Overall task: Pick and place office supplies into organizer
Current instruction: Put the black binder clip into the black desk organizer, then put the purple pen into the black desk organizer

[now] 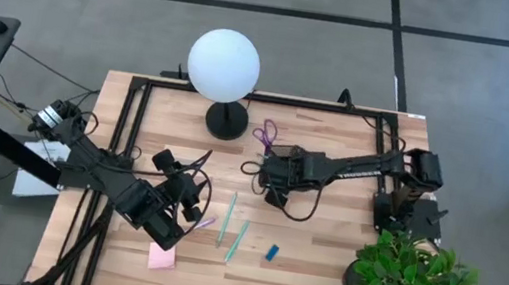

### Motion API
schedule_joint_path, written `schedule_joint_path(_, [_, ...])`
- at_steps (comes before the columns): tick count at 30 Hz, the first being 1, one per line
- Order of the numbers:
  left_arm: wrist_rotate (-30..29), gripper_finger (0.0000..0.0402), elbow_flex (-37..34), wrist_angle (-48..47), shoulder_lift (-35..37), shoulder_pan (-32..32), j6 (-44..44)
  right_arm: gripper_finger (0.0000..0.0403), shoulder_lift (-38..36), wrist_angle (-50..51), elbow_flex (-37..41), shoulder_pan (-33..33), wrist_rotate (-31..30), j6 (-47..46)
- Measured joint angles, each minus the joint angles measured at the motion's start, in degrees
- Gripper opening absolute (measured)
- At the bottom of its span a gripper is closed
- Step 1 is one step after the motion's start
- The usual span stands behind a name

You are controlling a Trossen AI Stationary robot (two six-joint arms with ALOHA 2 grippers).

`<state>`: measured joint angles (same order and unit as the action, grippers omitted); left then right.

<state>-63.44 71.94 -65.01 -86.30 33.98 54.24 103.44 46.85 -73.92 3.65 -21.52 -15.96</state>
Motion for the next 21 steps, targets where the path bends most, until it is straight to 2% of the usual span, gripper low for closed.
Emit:
schedule_joint_path(3, [0.02,0.021,0.0,0.0,0.0,0.0,0.0,0.0142,0.0,-3.14,0.01,0.12,1.93,5.11])
schedule_joint_path(8, [1.79,0.021,0.0,0.02,0.0,0.02,0.0,0.0133,0.0,-2.34,0.01,-0.99,1.11,6.99])
schedule_joint_path(14, [2.95,0.021,0.0,0.24,0.0,0.0,0.02,0.0168,0.0,-2.56,0.29,-2.44,2.02,11.68])
schedule_joint_path(21, [2.96,0.021,0.0,0.26,0.02,0.02,0.02,0.0187,0.0,-2.6,0.28,-2.68,1.98,14.55])
